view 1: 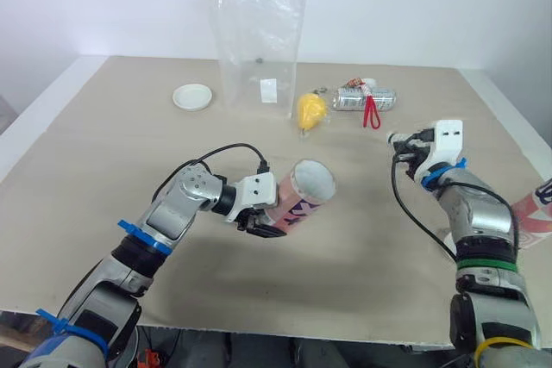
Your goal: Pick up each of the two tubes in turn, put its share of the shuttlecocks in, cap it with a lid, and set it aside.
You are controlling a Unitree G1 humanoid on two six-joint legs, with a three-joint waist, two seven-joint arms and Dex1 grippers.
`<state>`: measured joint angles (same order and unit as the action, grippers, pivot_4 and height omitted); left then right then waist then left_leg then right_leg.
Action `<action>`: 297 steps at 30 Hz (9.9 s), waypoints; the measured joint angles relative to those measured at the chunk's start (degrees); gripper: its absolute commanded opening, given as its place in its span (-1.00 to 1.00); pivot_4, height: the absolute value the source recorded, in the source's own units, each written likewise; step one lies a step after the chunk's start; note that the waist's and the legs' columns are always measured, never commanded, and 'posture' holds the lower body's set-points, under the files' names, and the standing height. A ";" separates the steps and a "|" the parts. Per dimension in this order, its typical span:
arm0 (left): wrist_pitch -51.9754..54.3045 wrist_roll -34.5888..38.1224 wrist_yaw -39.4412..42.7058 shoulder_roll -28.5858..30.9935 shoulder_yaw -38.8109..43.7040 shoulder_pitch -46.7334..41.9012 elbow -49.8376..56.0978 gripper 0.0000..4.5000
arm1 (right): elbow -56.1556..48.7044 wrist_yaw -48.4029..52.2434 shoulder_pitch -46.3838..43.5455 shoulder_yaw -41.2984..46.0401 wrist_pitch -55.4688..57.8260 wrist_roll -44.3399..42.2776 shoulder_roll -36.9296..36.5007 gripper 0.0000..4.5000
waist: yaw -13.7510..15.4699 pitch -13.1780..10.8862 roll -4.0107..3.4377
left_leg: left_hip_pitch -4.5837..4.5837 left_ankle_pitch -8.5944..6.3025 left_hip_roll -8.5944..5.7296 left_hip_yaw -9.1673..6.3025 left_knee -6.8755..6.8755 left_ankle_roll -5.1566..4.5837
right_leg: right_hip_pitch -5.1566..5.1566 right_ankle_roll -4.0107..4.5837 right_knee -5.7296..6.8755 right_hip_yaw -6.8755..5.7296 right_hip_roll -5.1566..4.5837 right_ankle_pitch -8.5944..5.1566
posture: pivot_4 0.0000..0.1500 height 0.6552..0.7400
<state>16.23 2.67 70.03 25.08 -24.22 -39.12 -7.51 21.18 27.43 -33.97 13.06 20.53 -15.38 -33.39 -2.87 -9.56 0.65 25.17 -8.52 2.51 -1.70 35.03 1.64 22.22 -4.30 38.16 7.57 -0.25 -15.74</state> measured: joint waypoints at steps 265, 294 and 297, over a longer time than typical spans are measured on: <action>-19.54 2.35 -3.18 -14.82 3.14 3.68 -16.58 0.30 | -39.06 62.56 -22.22 -29.50 -6.75 -3.95 -33.33 -0.95 | 0.87 0.07 0.12 | 0.14 -0.02 -0.58 0.03 -0.28 0.08 | 0.12 0.17 -0.07 -0.51 -0.92 -0.29 | 1.00 1.00; -19.91 2.34 -5.67 -15.14 2.74 4.78 -15.87 0.30 | -39.13 62.80 -23.28 -34.17 -10.01 -8.00 -34.69 -0.95 | 0.94 0.06 0.12 | 0.08 0.00 -0.73 -0.10 -0.30 0.07 | -0.03 0.02 -0.05 -0.56 -1.03 -0.38 | 1.00 1.00; -19.87 2.34 -5.92 -15.11 2.75 5.04 -15.67 0.30 | -38.71 62.80 -23.30 -34.27 -10.89 -7.54 -34.26 -0.95 | 0.93 0.06 0.12 | 0.04 0.00 -0.72 -0.09 -0.30 0.07 | -0.04 0.01 -0.05 -0.57 -1.03 -0.37 | 1.00 1.00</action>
<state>-3.64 5.00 64.11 9.97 -21.47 -34.07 -23.17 -17.53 90.23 -57.26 -21.21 9.64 -22.92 -67.64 -1.95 -9.49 0.77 25.20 -8.52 1.79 -1.79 34.73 1.71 22.18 -4.29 38.11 7.01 -1.29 -16.11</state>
